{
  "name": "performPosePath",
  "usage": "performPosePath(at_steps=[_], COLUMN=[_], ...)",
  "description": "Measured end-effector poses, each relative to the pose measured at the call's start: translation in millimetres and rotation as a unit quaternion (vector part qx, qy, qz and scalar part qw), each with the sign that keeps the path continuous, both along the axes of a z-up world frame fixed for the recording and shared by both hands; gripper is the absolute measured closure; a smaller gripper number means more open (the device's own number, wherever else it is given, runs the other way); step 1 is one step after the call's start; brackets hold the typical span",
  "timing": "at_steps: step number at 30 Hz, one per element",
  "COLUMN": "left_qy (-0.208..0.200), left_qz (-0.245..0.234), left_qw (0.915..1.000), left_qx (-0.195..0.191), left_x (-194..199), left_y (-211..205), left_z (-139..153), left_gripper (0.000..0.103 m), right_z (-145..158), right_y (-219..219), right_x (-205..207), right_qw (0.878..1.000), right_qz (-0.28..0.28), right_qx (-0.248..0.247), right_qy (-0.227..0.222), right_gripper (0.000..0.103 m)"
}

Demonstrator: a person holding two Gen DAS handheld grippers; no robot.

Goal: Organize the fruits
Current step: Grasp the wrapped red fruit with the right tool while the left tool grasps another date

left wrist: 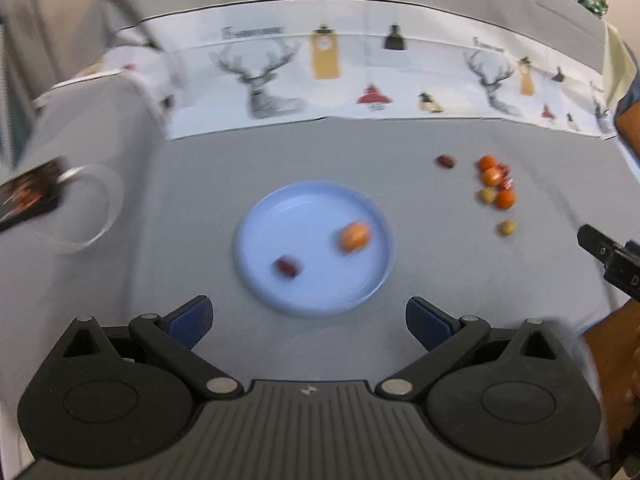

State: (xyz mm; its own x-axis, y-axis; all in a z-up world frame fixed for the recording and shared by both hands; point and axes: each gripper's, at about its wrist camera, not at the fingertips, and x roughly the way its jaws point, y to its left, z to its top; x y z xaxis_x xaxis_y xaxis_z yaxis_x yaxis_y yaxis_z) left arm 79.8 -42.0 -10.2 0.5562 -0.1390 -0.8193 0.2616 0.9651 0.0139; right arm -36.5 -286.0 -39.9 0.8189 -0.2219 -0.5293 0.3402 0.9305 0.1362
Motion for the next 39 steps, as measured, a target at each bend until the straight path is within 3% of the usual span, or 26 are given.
performPosePath(at_steps=[7,13,17,19,23,25,31,32,33,34,35,36,37,39], left_qy=[0.001,-0.007,0.005,0.014,0.032,0.036,0.026,0.028,0.026,0.020,0.028,0.035,0.029,0.015], left_qz=[-0.056,-0.097,-0.119,-0.134,-0.170,-0.184,-0.190,-0.191,-0.192,-0.198,-0.212,-0.217,-0.215,-0.220], left_qw=[0.9984,0.9947,0.9918,0.9897,0.9834,0.9808,0.9784,0.9786,0.9788,0.9782,0.9752,0.9742,0.9753,0.9743], left_qx=[0.008,0.033,0.047,0.048,0.054,0.055,0.077,0.073,0.065,0.059,0.057,0.053,0.043,0.045], left_x=[96,177,216,233,260,268,285,286,286,285,286,286,284,278], left_y=[-105,-188,-226,-242,-270,-282,-297,-298,-298,-298,-299,-300,-297,-294], left_z=[-23,-80,-122,-138,-166,-175,-189,-189,-188,-186,-186,-185,-183,-178], left_gripper=[0.000,0.000,0.000,0.000,0.000,0.000,0.000,0.001,0.009,0.047,0.069,0.067,0.067,0.067], right_z=[-54,-121,-158,-174,-191,-191,-193,-193,-193,-192,-190,-188,-185,-183], right_y=[-133,-206,-226,-227,-208,-199,-197,-195,-193,-192,-190,-186,-184,-186], right_x=[64,140,183,201,225,228,243,245,243,241,238,238,236,233], right_qw=[0.994,0.991,0.992,0.993,0.990,0.989,0.992,0.992,0.992,0.992,0.992,0.991,0.991,0.994], right_qz=[-0.107,-0.101,-0.069,-0.023,0.068,0.093,0.091,0.089,0.091,0.094,0.101,0.107,0.103,0.079], right_qx=[-0.007,-0.007,-0.007,-0.006,-0.016,-0.031,-0.024,-0.027,-0.034,-0.039,-0.040,-0.041,-0.045,-0.030], right_qy=[0.028,0.084,0.104,0.114,0.127,0.110,0.088,0.085,0.080,0.075,0.068,0.066,0.069,0.074], right_gripper=[0.002,0.002,0.002,0.004,0.004,0.004,0.003,0.010,0.016,0.032,0.057,0.068,0.073,0.073])
